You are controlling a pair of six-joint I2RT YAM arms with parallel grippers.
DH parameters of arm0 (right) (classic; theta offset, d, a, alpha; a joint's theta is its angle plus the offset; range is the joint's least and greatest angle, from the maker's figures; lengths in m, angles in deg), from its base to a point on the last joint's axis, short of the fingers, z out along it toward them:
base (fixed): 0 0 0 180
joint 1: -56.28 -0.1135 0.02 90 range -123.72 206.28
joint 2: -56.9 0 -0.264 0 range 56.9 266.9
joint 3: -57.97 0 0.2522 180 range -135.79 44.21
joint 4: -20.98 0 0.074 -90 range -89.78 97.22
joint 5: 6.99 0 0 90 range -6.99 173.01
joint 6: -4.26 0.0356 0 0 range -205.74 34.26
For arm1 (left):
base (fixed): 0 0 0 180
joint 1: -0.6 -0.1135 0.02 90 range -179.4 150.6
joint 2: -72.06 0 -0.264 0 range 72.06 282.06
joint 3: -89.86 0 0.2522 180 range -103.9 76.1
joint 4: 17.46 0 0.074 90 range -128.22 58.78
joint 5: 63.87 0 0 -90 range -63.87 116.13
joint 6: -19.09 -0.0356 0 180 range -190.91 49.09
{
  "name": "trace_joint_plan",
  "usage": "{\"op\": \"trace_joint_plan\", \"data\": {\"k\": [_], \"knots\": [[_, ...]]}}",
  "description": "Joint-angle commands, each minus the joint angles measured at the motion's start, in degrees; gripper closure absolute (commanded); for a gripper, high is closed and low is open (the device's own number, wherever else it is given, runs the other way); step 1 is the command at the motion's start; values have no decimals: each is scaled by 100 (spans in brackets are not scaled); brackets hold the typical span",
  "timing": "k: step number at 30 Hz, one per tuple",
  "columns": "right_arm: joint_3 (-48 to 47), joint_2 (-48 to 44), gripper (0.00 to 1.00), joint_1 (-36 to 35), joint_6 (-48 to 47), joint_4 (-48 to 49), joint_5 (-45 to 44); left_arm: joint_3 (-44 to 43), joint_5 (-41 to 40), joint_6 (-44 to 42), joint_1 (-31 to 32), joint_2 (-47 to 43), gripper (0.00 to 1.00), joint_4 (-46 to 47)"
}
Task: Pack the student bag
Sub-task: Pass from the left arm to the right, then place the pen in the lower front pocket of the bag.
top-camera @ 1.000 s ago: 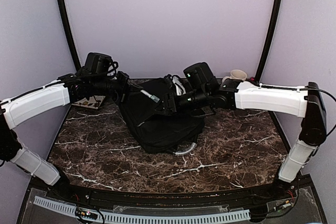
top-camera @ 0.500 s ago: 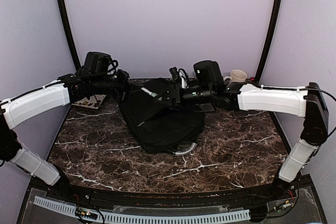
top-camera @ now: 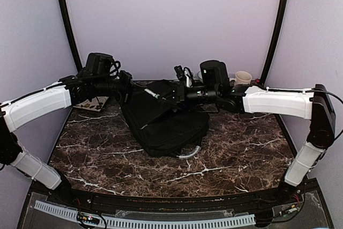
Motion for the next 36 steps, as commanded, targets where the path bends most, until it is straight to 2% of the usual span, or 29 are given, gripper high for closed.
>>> {"op": "trace_joint_plan", "data": {"k": [1,3,4,6,9,10,15,18,22,26,30,36], "knots": [[-86,32,88,33,74,330,127,77,72,-80,-9,-119,100,175],[-86,20,91,43,73,275,89,79,62,-105,-2,-119,98,191],[-86,3,92,47,70,226,61,17,-1,-130,-6,-111,87,4],[-55,-76,93,78,27,58,5,-225,-289,-279,-9,-102,60,-681],[161,-381,95,137,-110,-406,-150,-411,-758,-643,-9,-173,6,-1332],[274,-457,95,158,-172,-560,-191,-403,-887,-745,-8,-220,2,-1437],[954,-1347,95,188,-614,-1670,-350,-149,-1529,-1659,-9,-558,2,-1807],[1295,-1775,95,184,-835,-2358,-452,238,-1699,-2212,-8,-877,2,-1676],[1587,-1970,95,196,-954,-2655,-591,623,-1889,-2848,-9,-1286,4,-1714],[1522,-1584,96,197,-949,-2557,-814,847,-2033,-3287,-7,-1639,7,-1798],[1438,-1069,96,196,-945,-1910,-870,891,-2167,-3663,-5,-1871,8,-1968],[558,242,98,217,-1231,-1509,-932,948,-2068,-3822,-9,-2078,12,-2085]]}}
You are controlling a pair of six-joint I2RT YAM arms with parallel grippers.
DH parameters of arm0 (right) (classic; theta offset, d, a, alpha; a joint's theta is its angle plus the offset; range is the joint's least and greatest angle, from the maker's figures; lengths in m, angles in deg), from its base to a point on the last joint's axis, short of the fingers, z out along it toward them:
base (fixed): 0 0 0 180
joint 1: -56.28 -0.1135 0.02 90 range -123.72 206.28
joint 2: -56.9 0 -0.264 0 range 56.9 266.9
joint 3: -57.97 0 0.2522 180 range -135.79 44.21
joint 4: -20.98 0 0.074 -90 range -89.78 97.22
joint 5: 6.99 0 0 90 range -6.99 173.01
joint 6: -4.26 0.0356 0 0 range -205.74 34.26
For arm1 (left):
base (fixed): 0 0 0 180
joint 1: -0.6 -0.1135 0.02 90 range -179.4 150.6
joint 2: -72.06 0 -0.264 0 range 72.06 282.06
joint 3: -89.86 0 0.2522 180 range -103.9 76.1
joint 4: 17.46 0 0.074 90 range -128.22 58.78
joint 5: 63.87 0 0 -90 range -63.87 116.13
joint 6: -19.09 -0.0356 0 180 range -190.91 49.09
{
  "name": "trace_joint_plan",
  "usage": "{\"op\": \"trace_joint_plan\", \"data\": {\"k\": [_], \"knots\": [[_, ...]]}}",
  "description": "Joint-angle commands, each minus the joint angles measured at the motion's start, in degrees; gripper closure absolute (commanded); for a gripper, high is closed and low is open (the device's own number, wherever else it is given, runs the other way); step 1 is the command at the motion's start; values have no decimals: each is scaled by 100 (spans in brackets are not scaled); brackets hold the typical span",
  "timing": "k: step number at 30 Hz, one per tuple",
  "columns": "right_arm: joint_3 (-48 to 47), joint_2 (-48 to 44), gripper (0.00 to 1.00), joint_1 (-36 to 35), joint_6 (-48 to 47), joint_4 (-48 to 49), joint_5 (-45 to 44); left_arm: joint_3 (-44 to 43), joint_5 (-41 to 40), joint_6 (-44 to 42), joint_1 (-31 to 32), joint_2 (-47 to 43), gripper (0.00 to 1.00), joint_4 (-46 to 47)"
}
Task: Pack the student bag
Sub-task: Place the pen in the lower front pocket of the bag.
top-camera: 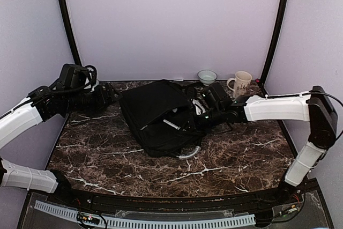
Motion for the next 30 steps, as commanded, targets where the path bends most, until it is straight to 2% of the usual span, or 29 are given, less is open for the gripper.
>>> {"op": "trace_joint_plan", "data": {"k": [1,9,18,22,27,30], "knots": [[-792,796,98,48,-272,652,-57,126,5,-297,-9,-221,13,-204],[-1493,1701,97,98,-280,1027,-102,230,-36,-109,-8,-422,15,-412],[-1419,2120,88,130,148,2380,-388,87,84,-241,-7,-29,16,-439],[-973,2075,79,121,176,3401,-837,-89,158,-416,-9,240,16,-461],[-85,1978,81,14,-5,5250,-1739,-171,223,-477,-1,420,16,-418],[10,2082,82,-79,-325,5849,-2065,-217,305,-493,-9,517,16,-395]]}}
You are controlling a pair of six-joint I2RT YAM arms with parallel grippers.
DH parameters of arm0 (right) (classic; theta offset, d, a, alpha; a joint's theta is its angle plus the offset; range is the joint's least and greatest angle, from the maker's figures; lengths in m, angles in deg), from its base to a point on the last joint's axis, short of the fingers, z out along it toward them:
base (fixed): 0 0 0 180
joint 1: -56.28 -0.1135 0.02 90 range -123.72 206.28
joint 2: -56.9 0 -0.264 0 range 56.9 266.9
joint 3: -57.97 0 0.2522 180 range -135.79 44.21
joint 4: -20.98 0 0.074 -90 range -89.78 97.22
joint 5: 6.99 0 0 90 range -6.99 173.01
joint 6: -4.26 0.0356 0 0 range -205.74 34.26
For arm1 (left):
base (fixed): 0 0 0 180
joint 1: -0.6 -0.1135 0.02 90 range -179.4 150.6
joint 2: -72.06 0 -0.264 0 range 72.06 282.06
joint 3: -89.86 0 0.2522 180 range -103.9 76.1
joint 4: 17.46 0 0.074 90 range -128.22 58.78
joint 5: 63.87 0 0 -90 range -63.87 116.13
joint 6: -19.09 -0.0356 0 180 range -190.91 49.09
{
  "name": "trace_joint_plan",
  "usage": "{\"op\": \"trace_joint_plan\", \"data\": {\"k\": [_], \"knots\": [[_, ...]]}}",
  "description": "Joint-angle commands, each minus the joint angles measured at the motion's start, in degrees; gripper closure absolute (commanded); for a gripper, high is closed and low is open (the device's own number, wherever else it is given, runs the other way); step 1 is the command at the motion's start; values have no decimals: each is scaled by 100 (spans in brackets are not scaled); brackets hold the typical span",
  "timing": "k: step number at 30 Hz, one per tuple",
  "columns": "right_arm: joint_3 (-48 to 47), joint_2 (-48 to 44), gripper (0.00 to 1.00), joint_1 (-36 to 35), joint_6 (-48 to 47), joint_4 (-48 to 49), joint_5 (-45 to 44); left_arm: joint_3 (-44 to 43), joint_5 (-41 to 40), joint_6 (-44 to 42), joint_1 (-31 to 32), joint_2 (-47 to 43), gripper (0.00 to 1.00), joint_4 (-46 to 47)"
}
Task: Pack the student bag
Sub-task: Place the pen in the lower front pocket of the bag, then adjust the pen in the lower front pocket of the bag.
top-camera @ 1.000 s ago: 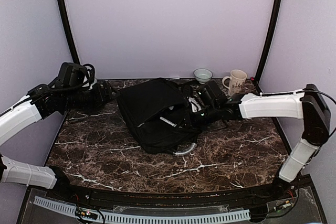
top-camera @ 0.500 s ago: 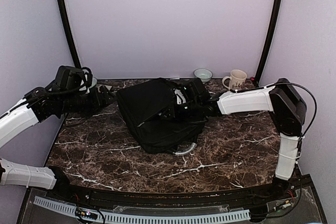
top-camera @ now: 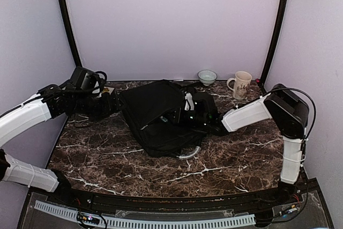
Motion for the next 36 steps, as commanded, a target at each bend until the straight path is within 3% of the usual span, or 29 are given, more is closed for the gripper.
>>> {"op": "trace_joint_plan", "data": {"k": [1,6,18,26,36], "knots": [[37,58,82,-110,-438,1329,-710,-228,136,-154,-7,81,16,-23],[30,-157,79,-108,-599,1085,-566,-443,118,-309,-9,211,16,-205],[717,-1442,82,-511,-1250,-974,-265,-87,3,-307,-7,-19,16,-156],[447,-1146,89,-652,-1254,-1280,-381,-41,9,-310,-7,-87,16,-144],[-90,-539,91,-650,-1444,-1282,-486,-51,-60,-289,-9,-303,16,-403]]}}
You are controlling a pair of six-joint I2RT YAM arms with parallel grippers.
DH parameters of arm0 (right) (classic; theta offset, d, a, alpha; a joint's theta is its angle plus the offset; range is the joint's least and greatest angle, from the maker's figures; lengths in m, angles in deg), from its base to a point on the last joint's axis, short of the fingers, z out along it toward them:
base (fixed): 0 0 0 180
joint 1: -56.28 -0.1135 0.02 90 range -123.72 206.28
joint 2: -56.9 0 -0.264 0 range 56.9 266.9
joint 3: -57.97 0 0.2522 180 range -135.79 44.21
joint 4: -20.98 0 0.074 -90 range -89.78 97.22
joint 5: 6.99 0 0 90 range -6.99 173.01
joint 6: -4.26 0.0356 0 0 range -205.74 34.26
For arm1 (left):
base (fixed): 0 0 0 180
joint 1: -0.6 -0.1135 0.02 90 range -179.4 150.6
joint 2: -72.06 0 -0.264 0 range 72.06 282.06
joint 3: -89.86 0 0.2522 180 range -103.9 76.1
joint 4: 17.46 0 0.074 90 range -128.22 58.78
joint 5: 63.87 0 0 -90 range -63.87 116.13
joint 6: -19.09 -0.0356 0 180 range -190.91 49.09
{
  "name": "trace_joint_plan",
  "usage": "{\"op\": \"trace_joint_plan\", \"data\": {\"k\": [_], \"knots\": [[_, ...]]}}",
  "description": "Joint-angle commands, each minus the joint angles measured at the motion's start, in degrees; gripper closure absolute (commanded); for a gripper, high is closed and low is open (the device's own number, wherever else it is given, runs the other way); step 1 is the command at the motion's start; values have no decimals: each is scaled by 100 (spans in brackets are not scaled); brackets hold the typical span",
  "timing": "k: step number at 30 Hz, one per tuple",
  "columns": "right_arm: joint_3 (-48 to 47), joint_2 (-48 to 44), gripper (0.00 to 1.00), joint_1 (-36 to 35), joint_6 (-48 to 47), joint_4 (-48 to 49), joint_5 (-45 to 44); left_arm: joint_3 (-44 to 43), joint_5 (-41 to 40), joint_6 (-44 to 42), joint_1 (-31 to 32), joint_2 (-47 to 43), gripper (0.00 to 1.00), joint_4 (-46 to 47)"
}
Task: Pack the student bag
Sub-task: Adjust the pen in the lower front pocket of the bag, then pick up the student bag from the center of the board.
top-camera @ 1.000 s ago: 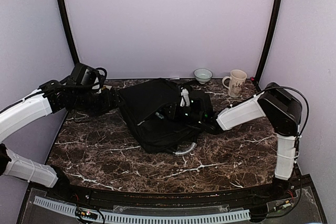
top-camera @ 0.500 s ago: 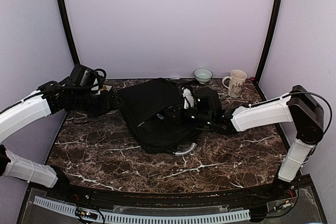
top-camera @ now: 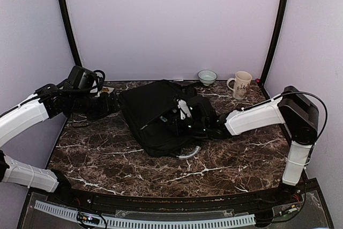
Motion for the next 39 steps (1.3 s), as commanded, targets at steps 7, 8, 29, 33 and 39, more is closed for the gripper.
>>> {"op": "trace_joint_plan", "data": {"k": [7,8,29,33,39], "knots": [[-1060,741,93,3,-322,-165,-276,114,-69,16,-8,-350,17,-263],[-1165,822,93,11,-364,-199,-306,140,-47,24,-9,-367,17,-228],[101,-1063,80,92,-312,-1643,-289,1883,2341,1264,-670,507,5,2014],[244,-1662,75,83,-169,-1927,-354,2196,2684,1850,-881,647,5,2990],[22,-2070,67,78,-304,-2330,-342,2135,2889,2243,-938,1301,12,3698]]}}
